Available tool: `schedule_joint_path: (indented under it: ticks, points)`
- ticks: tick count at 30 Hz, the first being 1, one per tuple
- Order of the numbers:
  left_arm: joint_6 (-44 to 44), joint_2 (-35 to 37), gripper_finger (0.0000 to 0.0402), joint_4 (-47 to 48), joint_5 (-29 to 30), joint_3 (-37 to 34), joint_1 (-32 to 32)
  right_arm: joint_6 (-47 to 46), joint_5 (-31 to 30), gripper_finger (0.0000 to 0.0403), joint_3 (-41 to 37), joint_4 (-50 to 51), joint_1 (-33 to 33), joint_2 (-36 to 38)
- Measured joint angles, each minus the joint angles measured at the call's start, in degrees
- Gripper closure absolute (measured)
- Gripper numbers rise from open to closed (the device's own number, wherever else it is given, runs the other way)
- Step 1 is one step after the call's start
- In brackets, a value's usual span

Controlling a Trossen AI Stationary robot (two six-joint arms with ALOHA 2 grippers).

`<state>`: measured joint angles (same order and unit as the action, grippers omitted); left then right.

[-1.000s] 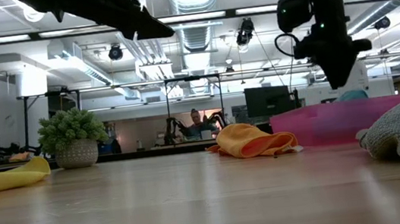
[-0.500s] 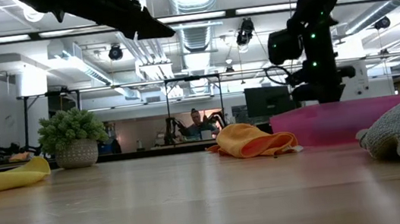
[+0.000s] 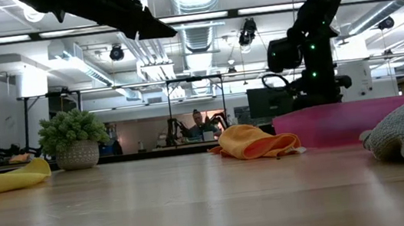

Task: Fold microfiber towels
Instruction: Put the blue microfiber cloth into the pink bin

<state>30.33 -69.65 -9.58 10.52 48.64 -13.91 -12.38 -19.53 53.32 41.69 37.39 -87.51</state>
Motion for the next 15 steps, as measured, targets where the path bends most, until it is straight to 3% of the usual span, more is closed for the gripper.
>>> schedule_joint_path:
  ticks: [15]
  points:
    - [-0.2,0.0,0.0206,0.0,0.0,0.0,0.0,0.4,-0.2,0.0394,1.8,2.2,0.4,7.5]
